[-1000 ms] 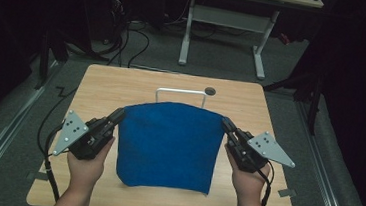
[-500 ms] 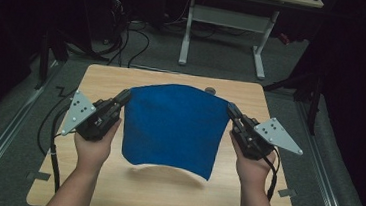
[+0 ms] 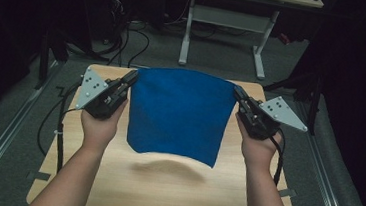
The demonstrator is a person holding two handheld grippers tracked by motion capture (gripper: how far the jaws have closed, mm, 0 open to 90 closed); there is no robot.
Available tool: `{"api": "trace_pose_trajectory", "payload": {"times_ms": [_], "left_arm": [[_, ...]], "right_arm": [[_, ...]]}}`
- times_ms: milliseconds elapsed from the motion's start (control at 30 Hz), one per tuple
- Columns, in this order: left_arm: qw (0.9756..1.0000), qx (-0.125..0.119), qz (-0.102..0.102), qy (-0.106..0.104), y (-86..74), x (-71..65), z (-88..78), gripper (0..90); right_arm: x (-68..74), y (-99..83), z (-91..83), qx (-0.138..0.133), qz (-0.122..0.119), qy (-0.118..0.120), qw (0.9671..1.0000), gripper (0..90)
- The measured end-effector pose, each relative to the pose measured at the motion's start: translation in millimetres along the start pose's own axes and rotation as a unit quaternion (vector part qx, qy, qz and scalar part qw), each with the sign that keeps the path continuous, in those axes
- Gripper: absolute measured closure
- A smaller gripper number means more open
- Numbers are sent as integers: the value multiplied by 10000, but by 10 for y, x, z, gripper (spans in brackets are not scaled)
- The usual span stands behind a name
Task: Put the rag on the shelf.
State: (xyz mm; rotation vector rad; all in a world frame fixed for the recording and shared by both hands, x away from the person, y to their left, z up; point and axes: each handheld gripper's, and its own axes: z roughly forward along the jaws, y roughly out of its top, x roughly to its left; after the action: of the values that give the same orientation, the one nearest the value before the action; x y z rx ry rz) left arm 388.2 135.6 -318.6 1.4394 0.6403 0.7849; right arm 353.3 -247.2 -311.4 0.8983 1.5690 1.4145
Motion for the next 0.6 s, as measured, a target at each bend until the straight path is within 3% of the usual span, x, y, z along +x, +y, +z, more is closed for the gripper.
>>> {"api": "trace_pose_trajectory", "payload": {"times_ms": [133, 600], "left_arm": [[10000, 11, -92, 35, 6, 70, 73, 891], [9997, 136, 6, 208, 67, 230, 318, 892]], "right_arm": [[-52, 21, 71, 18, 49, -29, 10000, 881], [-179, 116, 299, 30, 194, -138, 9997, 882]]}}
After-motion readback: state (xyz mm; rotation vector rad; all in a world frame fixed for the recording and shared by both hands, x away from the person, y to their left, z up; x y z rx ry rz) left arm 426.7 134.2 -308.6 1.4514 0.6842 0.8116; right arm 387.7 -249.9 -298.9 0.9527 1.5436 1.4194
